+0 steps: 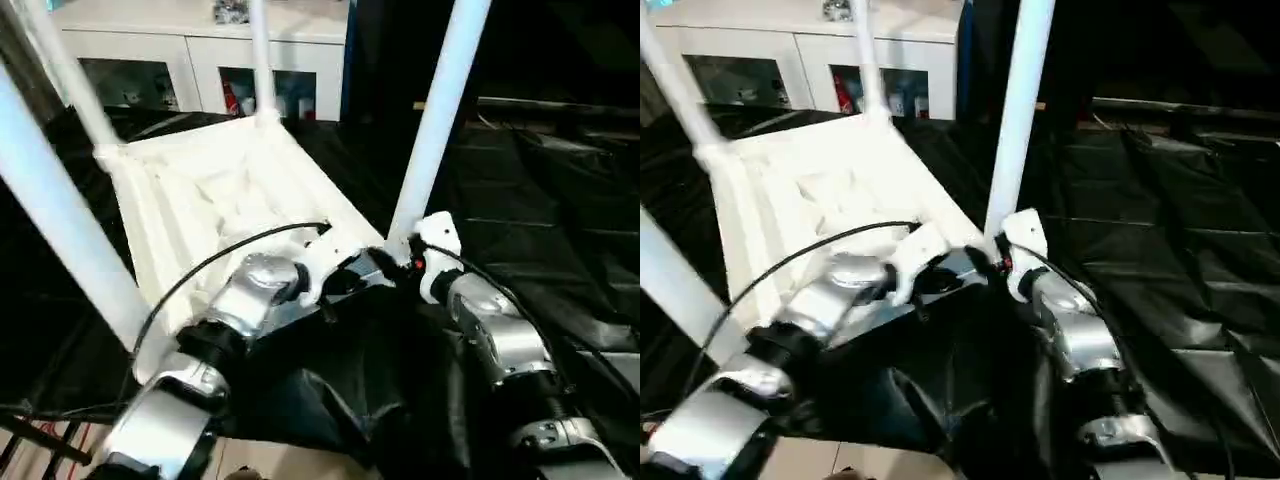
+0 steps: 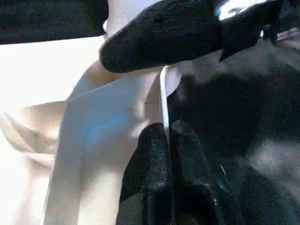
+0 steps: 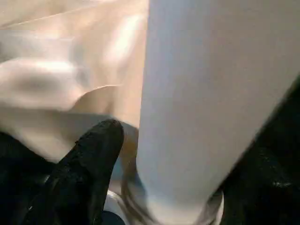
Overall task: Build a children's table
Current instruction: Rotate leg to tighten
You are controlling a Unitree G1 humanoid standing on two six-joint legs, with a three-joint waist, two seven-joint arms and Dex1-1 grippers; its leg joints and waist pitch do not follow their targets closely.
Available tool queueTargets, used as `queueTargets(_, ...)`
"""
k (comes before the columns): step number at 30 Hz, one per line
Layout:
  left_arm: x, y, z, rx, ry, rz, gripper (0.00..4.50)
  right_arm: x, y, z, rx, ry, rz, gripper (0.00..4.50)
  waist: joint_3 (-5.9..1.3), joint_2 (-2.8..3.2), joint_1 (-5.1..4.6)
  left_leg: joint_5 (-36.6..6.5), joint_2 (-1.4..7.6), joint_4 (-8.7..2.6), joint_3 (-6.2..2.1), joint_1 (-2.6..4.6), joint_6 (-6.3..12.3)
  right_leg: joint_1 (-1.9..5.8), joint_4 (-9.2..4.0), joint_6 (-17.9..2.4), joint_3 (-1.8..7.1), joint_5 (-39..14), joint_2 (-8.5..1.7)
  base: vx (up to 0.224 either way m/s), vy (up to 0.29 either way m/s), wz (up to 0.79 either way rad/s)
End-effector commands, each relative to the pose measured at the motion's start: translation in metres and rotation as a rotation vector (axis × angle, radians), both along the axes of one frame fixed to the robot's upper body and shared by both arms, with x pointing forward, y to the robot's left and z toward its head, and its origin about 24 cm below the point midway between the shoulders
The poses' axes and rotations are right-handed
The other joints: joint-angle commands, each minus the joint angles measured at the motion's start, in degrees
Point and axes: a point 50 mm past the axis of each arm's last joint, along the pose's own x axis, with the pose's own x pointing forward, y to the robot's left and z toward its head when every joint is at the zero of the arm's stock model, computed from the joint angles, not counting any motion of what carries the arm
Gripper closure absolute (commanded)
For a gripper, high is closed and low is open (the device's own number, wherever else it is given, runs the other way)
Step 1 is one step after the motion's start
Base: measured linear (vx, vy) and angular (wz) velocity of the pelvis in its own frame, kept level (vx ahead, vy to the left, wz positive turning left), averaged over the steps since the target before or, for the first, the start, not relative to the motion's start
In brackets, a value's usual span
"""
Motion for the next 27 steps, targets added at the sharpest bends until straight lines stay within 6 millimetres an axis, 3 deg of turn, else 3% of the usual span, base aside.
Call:
queueTargets(1, -0.013, -0.024, 0.018, -0.104, -0.037, -0.232, 4.50, -0.011, 0.015, -0.004, 0.020, 0.041, 0.179, 1.33, -3.39, -0.61, 0.26, -14.20, 2.69, -4.00, -0.96, 0.00, 3.02, 2.84, -4.88, -10.05, 2.93, -17.07, -4.58, 0.000, 0.000, 0.00)
queueTargets(2, -0.015, -0.018, 0.018, -0.102, -0.025, -0.246, 4.50, -0.015, 0.007, -0.001, 0.012, 0.043, 0.233, 1.33, -3.41, -0.43, 0.47, -14.84, 2.73, -3.92, -0.76, 0.34, 2.99, 2.55, -4.91, -10.61, 2.92, -16.68, -4.47, 0.000, 0.000, 0.00)
queueTargets(3, -0.015, -0.016, 0.018, -0.102, -0.020, -0.248, 4.50, -0.016, 0.004, 0.000, 0.009, 0.043, 0.255, 1.33, -3.45, -0.43, 0.66, -14.13, 2.75, -3.97, -0.84, 0.08, 3.22, 2.85, -4.76, -10.65, 2.85, -16.22, -4.50, 0.000, 0.000, 0.00)
queueTargets(12, -0.022, 0.011, 0.020, -0.108, 0.024, -0.325, 4.50, -0.034, -0.025, 0.008, -0.014, 0.123, 0.452, 1.33, -3.80, -0.28, 2.02, -10.47, 3.01, -3.42, -0.63, -0.09, 4.33, 2.82, -3.85, -12.94, 2.72, -10.00, -4.44, 0.000, 0.000, 0.00)
queueTargets(13, -0.022, 0.013, 0.020, -0.107, 0.025, -0.327, 4.50, -0.034, -0.026, 0.009, -0.012, 0.123, 0.455, 1.58, -3.74, -0.32, 2.12, -10.55, 2.98, -3.41, -0.57, -0.08, 4.27, 2.71, -3.98, -12.95, 2.68, -10.70, -4.36, 0.000, 0.000, 0.00)
queueTargets(17, -0.024, 0.019, 0.019, -0.105, 0.038, -0.332, 4.50, -0.035, -0.025, 0.010, 0.007, 0.127, 0.470, 1.83, -3.63, -0.39, 2.18, -12.17, 3.02, -3.60, -0.72, -0.06, 3.39, 2.70, -4.23, -12.16, 2.66, -13.99, -4.57, 0.000, 0.000, 0.00)
queueTargets(27, -0.025, 0.019, 0.017, -0.114, 0.047, -0.305, 4.50, -0.040, -0.015, 0.006, 0.047, 0.154, 0.494, 1.87, -3.71, -0.69, 2.35, -10.72, 2.86, -3.50, -0.67, -0.15, 3.30, 2.69, -4.14, -11.35, 2.69, -13.87, -4.52, 0.000, 0.000, 0.00)
